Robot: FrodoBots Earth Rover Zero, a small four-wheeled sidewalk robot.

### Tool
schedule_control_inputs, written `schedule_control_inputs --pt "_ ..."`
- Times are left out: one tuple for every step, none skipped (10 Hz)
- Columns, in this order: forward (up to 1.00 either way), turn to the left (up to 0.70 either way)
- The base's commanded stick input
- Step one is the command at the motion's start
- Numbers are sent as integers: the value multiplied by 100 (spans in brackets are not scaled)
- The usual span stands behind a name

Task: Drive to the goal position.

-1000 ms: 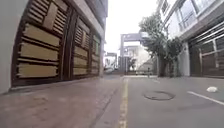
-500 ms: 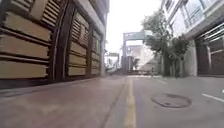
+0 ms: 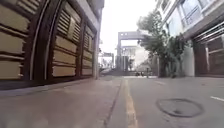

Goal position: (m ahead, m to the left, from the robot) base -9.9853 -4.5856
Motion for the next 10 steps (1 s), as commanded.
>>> schedule_control_inputs --pt "100 -26" --pt "100 -40" --pt "100 -40" --pt "100 -40" --pt "100 -40" --pt "100 -40" --pt "100 -40" --pt "100 -29" --pt "100 -4" --pt "100 0"
